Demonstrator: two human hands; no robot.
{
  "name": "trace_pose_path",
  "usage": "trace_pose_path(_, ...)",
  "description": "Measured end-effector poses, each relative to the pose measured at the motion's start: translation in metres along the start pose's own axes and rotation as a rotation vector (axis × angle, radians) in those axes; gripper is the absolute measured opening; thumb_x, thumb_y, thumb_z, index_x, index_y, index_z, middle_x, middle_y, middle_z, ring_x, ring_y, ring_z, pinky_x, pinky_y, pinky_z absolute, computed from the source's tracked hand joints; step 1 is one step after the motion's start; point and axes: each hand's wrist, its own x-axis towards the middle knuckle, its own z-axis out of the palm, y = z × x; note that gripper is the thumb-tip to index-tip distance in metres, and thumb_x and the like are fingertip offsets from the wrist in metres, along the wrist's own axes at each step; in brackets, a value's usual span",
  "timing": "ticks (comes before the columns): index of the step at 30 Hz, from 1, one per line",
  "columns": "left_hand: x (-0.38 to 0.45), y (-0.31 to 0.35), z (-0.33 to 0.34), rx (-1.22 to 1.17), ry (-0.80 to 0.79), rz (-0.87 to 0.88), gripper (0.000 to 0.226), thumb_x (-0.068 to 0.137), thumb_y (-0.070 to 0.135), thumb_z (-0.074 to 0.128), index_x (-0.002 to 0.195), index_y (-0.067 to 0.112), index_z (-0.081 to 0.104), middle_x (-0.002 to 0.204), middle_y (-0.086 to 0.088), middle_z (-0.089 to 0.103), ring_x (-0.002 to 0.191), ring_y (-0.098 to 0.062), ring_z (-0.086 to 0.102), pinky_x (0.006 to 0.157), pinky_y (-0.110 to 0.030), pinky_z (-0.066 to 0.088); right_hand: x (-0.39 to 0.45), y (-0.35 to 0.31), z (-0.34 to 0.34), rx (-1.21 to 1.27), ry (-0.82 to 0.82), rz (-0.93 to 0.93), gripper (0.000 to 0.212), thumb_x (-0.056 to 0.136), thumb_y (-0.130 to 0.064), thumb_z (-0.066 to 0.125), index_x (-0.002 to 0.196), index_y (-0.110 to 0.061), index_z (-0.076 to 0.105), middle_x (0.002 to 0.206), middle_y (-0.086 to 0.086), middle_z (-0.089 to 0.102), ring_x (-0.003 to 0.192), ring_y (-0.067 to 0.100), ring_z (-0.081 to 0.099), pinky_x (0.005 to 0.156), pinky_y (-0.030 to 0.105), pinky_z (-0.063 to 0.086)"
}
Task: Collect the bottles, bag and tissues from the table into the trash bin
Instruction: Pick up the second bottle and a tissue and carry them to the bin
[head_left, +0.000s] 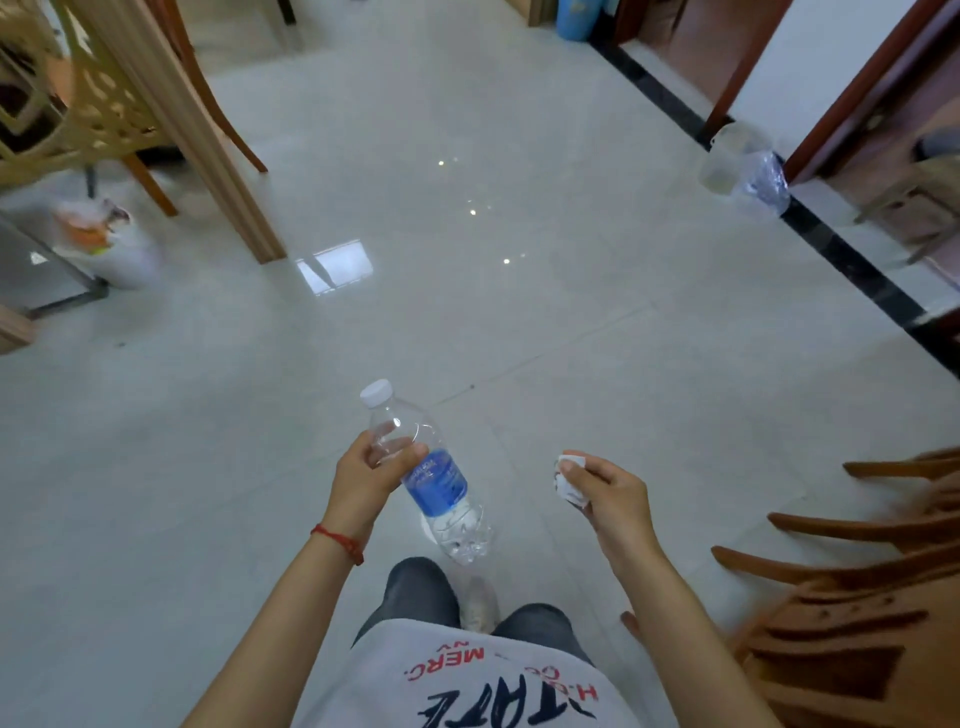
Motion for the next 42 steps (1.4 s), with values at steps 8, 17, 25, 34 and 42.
trace_pose_path(8, 0.107, 0.05, 0.056, 0.099, -0.187, -0.003, 0.037, 0.078, 0.012, 0.069, 0.111, 0.018, 0.053, 0.103, -0.005, 0.064, 0.1, -0.023, 0.06, 0.09, -0.04, 0.049, 0.074, -0.033, 0.006, 0.088, 0.168, 0.007, 0.017, 0.078, -0.005, 0.068, 0.095, -0.002, 0.07, 0.084, 0.012, 0.068, 0.078, 0.023, 0.062, 0.075, 0.031, 0.048)
trace_pose_path(17, 0.222, 0.132, 0.138, 0.326, -0.525, 0.005, 0.065, 0.057, 0.03, 0.074, 0.116, 0.013, 0.055, 0.109, -0.011, 0.064, 0.1, -0.024, 0.061, 0.086, -0.038, 0.051, 0.133, -0.078, 0.016, 0.294, 0.462, -0.007, 0.015, 0.079, -0.006, 0.068, 0.093, -0.005, 0.069, 0.085, 0.014, 0.067, 0.079, 0.024, 0.061, 0.074, 0.032, 0.047)
trace_pose_path(25, 0.26, 0.161, 0.232, 0.515, -0.775, 0.041, 0.066, 0.055, 0.037, 0.075, 0.115, 0.016, 0.055, 0.11, -0.011, 0.064, 0.102, -0.025, 0.061, 0.088, -0.04, 0.051, 0.145, -0.09, -0.013, 0.386, 0.728, 0.035, 0.017, 0.079, -0.013, 0.07, 0.095, -0.011, 0.07, 0.087, 0.004, 0.069, 0.082, 0.017, 0.064, 0.078, 0.03, 0.051)
trace_pose_path(34, 0.264, 0.149, 0.37, 0.588, -0.92, 0.058, 0.037, 0.079, 0.011, 0.068, 0.113, 0.013, 0.055, 0.108, -0.013, 0.064, 0.098, -0.024, 0.061, 0.086, -0.038, 0.05, 0.177, -0.109, -0.101, 0.451, 0.894, 0.034, 0.009, 0.076, -0.014, 0.072, 0.079, -0.022, 0.072, 0.091, 0.009, 0.071, 0.091, 0.026, 0.065, 0.087, 0.04, 0.051)
trace_pose_path(42, 0.272, 0.173, 0.519, 0.569, -0.939, 0.071, 0.039, 0.08, 0.012, 0.067, 0.116, 0.012, 0.054, 0.113, -0.016, 0.063, 0.105, -0.029, 0.059, 0.091, -0.043, 0.049, 0.242, -0.182, -0.221, 0.531, 0.869, -0.076, 0.014, 0.08, -0.006, 0.067, 0.074, 0.006, 0.065, 0.064, 0.01, 0.057, 0.069, 0.022, 0.052, 0.079, 0.036, 0.047)
